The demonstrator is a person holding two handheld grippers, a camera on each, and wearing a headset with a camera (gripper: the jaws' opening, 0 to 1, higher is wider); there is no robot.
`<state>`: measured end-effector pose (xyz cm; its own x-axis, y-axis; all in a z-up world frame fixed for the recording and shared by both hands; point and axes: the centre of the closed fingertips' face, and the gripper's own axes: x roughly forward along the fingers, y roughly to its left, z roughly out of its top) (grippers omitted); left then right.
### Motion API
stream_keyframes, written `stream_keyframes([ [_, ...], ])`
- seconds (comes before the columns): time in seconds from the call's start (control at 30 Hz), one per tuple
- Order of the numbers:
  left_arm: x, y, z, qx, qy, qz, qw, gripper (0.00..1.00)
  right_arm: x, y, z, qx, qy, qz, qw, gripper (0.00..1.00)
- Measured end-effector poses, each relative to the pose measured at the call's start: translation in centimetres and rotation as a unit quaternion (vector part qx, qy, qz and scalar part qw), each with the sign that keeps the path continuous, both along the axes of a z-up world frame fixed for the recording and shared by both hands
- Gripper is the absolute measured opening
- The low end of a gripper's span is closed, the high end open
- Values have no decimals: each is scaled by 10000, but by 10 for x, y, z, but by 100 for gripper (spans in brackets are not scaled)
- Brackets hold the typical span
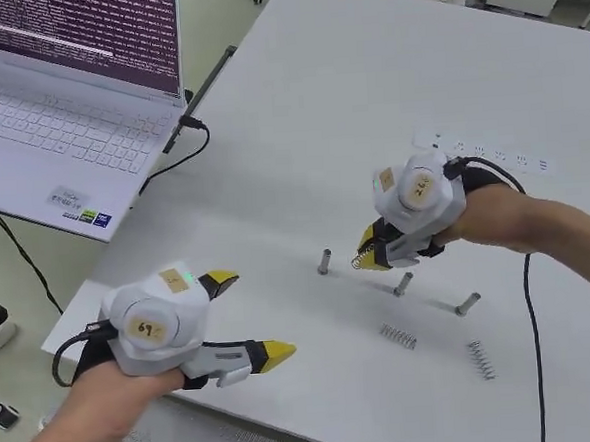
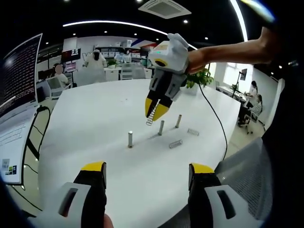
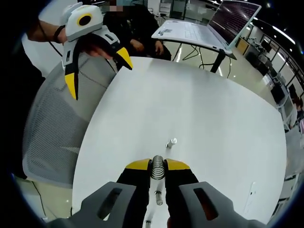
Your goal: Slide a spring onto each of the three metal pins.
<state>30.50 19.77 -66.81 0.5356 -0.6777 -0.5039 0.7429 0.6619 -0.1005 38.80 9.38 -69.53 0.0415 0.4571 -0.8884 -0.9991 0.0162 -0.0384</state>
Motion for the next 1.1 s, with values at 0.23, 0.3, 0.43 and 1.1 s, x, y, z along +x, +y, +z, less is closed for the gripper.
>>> stream_keyframes([
  [0.23, -1, 1, -1, -11, 36, 34, 10000, 66, 10, 6, -4, -69, 1, 78, 9999, 8],
  [0.3, -1, 1, -1, -21, 46, 53, 10000, 66, 13, 7, -4, -85, 4, 101, 9999, 8],
  [0.43, -2, 2, -1, -35, 59, 86, 9999, 66, 17, 11, -5, -101, 10, 133, 9999, 8],
  [1.1, -1, 11, 1, -55, 84, 222, 9997, 66, 29, 34, -17, -286, 19, 467, 9985, 9],
])
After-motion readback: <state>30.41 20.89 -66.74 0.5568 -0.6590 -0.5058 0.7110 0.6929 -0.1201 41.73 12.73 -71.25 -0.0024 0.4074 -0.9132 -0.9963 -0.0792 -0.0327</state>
